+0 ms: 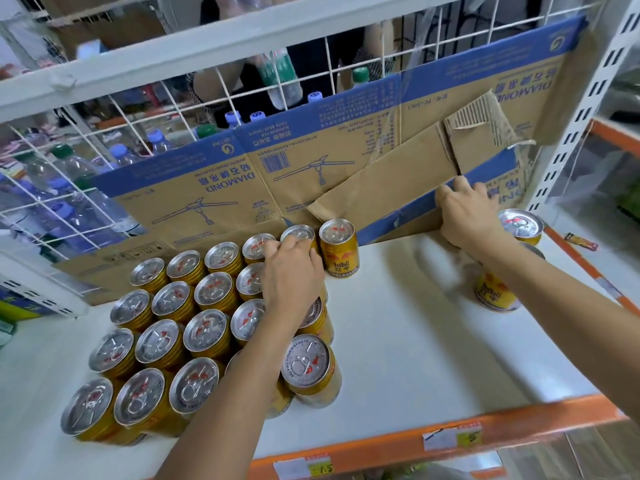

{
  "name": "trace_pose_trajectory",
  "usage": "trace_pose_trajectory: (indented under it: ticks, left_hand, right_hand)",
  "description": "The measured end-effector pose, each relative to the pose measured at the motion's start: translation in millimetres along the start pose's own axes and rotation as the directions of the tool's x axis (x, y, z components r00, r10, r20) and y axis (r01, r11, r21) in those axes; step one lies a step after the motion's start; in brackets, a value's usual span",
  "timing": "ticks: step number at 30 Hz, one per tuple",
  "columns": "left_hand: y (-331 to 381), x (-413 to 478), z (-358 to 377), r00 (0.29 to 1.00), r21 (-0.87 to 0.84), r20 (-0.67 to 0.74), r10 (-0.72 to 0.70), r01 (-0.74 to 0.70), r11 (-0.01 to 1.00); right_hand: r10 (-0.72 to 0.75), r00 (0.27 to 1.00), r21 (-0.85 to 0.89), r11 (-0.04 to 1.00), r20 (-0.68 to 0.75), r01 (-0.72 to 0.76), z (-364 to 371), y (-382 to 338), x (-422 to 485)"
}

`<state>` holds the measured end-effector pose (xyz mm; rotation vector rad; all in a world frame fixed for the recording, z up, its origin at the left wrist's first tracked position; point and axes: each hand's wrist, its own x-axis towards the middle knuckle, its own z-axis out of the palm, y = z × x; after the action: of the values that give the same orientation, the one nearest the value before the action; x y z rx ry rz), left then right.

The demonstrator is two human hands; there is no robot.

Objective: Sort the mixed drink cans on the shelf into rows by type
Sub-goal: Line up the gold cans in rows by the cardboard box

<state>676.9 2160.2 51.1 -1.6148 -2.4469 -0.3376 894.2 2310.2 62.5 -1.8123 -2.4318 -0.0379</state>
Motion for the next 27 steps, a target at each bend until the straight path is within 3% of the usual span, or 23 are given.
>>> trace_pose_trajectory:
  ticks: [2, 7, 12, 17, 23, 27]
  left_hand:
    - [-1, 0, 1, 1.0, 0.012, -0.007, 0.008, -0.008, 1.0]
    - [-1, 0, 0, 1.0, 0.011, -0.019, 0.015, -0.015, 1.0]
    - [-1, 0, -1, 1.0, 0.004, -0.02, 0.003, -0.003, 1.0]
    - [1, 0, -3, 0.999, 0.014, -0.028, 0.019, -0.019, 1.0]
    - [3, -1, -6, 0.999, -0.003, -0.037, 0.028, -0.028, 1.0]
    - [3, 0, -6, 1.0, 0.005, -0.015, 0.018, -0.018, 1.0]
  right_hand:
    - [-0.044, 0.999, 0.06, 0.997, -0.024, 0.046, 0, 3, 0]
    - [0.082, 0.986, 0.003, 0.997, -0.146, -0.082, 9, 0, -3]
    - [0.173, 0.982, 0.003, 0.985, -0.072, -0.173, 9, -2, 2]
    - [0.124, 0.991, -0.045, 0.991, -0.05, -0.127, 7, 1, 0]
    - [-0.131, 0.99, 0.117, 0.985, 0.045, 0.125, -6, -8, -5]
    - [-0.473, 0.881, 0.344, 0.832, 0.028, 0.436, -8, -48, -24]
